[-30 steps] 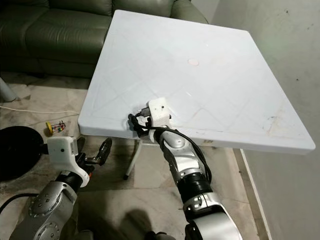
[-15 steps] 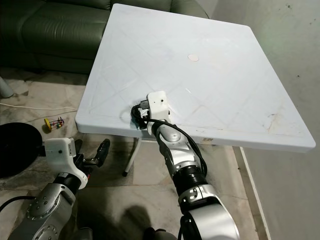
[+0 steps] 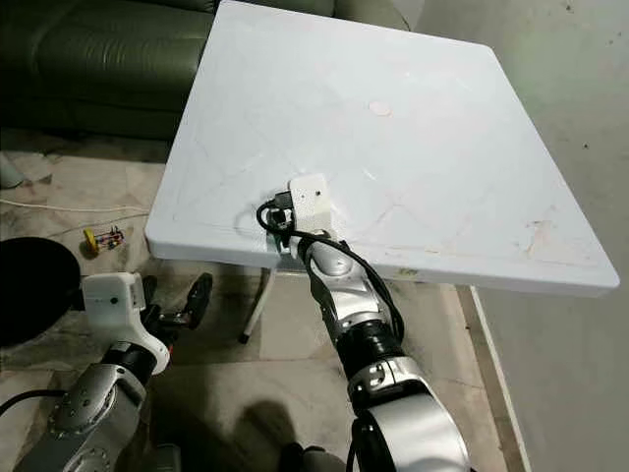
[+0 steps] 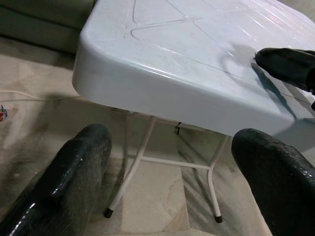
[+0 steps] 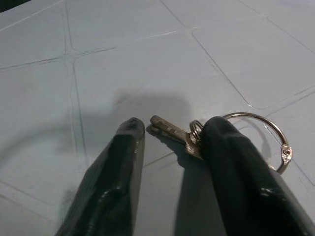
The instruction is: Hang keys on a hook
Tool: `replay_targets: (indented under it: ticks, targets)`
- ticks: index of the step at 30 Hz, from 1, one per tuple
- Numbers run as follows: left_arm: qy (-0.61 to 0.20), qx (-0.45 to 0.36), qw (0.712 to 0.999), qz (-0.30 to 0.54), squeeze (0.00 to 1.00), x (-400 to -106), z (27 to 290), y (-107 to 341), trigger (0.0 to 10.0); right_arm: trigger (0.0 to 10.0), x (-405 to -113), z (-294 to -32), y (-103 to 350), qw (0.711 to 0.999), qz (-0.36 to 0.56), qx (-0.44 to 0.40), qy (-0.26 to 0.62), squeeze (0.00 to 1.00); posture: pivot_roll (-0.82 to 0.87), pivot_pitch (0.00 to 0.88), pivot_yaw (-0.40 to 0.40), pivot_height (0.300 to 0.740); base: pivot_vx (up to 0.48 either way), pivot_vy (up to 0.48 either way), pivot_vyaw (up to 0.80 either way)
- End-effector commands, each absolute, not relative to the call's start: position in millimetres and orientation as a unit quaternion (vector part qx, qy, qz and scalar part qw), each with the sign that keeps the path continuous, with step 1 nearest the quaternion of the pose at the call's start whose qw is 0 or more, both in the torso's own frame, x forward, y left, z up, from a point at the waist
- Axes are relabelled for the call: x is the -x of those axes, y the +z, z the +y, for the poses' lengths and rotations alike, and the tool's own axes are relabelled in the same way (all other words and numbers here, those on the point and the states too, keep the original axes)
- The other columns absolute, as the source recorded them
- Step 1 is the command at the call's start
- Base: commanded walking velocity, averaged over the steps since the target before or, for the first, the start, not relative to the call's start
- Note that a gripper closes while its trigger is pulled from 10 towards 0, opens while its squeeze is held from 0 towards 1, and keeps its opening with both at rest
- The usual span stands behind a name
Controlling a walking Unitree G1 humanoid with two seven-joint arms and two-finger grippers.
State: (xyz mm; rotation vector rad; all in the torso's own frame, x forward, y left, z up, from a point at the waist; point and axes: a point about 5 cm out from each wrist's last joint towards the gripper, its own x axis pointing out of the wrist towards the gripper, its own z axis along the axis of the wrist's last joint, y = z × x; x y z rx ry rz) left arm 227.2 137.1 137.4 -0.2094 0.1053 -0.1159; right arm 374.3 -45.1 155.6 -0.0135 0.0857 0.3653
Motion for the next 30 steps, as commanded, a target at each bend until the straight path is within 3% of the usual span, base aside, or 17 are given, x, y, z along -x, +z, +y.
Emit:
replay_targets:
  ticks: [1, 30]
  targets:
    - [-0.058, 0.103, 0.991, 0.054, 0.00, -224.2, 133.8, 138.9, 10.0, 0.0, -371.0, -48.7, 135.7, 0.981, 0.088, 0.005, 0.175, 0.00, 0.17, 0.249, -0.191, 0.740, 0.000, 0.000, 0.00]
    - [-0.057, 0.103, 0.992, 0.055, 0.00, -225.4, 131.5, 138.8, 10.0, 0.0, -371.4, -51.3, 136.4, 0.982, 0.083, -0.014, 0.168, 0.00, 0.16, 0.248, -0.189, 0.740, 0.000, 0.000, 0.00]
